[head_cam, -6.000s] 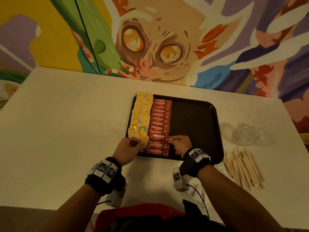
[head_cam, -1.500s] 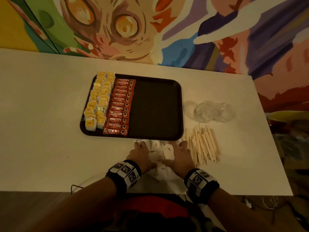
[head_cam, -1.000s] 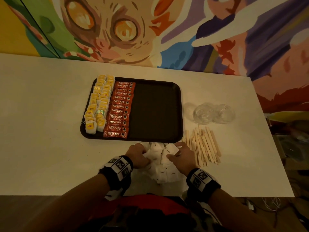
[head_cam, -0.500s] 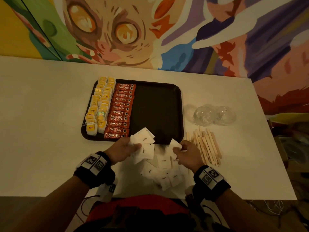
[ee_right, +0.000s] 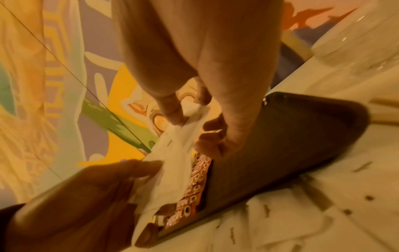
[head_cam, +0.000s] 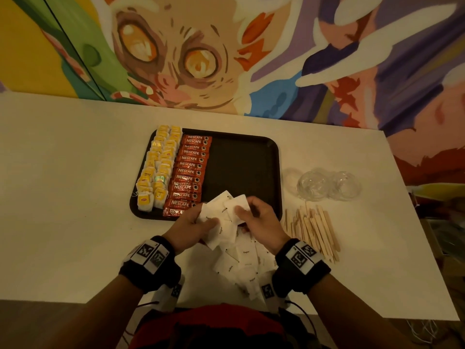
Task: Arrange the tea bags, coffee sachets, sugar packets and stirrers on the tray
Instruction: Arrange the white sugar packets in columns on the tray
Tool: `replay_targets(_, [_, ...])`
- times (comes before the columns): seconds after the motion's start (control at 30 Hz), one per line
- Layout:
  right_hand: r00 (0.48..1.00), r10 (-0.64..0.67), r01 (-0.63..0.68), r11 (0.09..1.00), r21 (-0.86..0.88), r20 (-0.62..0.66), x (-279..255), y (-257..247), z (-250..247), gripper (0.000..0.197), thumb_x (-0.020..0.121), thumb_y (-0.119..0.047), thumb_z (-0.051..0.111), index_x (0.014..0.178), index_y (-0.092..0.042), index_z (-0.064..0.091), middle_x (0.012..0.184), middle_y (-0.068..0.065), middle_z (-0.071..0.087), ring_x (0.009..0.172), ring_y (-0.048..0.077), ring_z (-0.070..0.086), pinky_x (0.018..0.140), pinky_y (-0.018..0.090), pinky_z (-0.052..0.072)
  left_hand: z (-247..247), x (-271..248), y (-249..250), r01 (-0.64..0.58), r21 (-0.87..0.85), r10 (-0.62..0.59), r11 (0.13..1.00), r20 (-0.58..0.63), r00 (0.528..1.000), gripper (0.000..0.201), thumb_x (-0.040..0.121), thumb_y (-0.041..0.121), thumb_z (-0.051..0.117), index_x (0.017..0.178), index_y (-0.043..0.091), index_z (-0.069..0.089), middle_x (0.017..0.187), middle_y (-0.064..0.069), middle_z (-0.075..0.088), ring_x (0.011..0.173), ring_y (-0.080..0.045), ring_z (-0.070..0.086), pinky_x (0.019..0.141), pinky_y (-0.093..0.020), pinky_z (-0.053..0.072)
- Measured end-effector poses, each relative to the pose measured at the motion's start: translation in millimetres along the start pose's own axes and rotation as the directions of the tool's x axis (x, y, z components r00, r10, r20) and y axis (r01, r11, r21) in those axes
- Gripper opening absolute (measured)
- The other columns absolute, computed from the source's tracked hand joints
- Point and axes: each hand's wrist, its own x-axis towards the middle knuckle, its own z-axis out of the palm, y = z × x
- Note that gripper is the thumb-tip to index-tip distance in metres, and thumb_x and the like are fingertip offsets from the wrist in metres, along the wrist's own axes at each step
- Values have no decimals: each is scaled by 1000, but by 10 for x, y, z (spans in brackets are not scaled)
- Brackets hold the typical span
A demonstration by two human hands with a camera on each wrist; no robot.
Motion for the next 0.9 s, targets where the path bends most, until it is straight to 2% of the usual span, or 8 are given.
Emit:
replay_targets(0.13, [1000, 4, -4, 1000, -4, -23, 81, -24, 159, 18, 96, -21, 61, 113, -17, 58, 109, 2, 67, 94, 14, 68, 70, 27, 59, -10, 15, 38, -5, -36, 4, 999, -22, 1000, 16, 98, 15, 51, 107, 27, 56, 109, -1, 64, 101, -20, 62, 76, -37, 58])
replay_targets(0.3, [998, 38, -32, 994, 107, -57, 111, -44, 314, 24, 93, -16, 65, 115, -18, 56, 109, 2, 69, 92, 14, 70, 66, 27, 59, 5, 63, 74, -108, -120, 83, 987, -201, 976, 13, 99, 23, 49, 109, 26, 57, 100, 7, 65, 89, -7, 64, 61, -17, 52])
replay_targets(0.33, [996, 45, -36, 993, 115, -74, 124, -53, 339, 29, 91, -16, 67, 117, -20, 54, 109, 1, 69, 92, 14, 71, 66, 27, 60, 7, 87, 70, -119, -149, 83, 982, -228, 970, 15, 99, 23, 50, 110, 27, 59, 100, 6, 66, 90, -7, 65, 63, -18, 53])
replay_targets(0.43, [995, 47, -36, 993, 114, -88, 184, -89, 408, 36, 89, -17, 70, 119, -21, 51, 110, 3, 69, 91, 16, 71, 68, 31, 61, 5, 129, 63, -123, -307, 28, 944, -296, 955, 14, 96, 21, 56, 106, 25, 65, 101, 0, 70, 95, -18, 68, 76, -35, 58])
replay_targets(0.57, [999, 29, -25, 994, 107, -40, 233, -127, 495, 34, 89, -17, 70, 119, -18, 53, 108, 3, 70, 89, 16, 72, 68, 33, 62, -51, 193, 78, -75, -478, -128, 875, -378, 917, 23, 89, 27, 66, 106, 12, 68, 102, -9, 72, 93, -26, 70, 76, -40, 59])
replay_targets(0.7, [1000, 2, -2, 997, 72, -3, 277, -126, 592, 33, 88, -18, 72, 117, -17, 56, 106, 3, 72, 89, 18, 72, 69, 36, 62, -135, 244, 98, -19, -530, -195, 847, -345, 918, 29, 84, 30, 72, 105, 11, 70, 100, -12, 73, 92, -29, 70, 76, -42, 58])
replay_targets(0.8, [1000, -6, 6, 999, 38, 0, 323, -132, 615, 31, 88, -19, 72, 116, -19, 58, 107, 3, 71, 88, 18, 72, 68, 35, 61, -166, 254, 105, -9, -517, -170, 856, -298, 939, 22, 89, 24, 67, 107, 11, 68, 100, -12, 72, 86, -26, 71, 66, -36, 58])
replay_targets(0.9, [1000, -13, 13, 999, 35, 17, 356, -159, 614, 29, 89, -17, 71, 115, -21, 60, 107, 0, 68, 90, 18, 72, 70, 36, 62, -235, 267, 121, 20, -585, -166, 811, -198, 966, 18, 95, 19, 58, 109, 11, 65, 97, -13, 72, 81, -26, 71, 58, -35, 57])
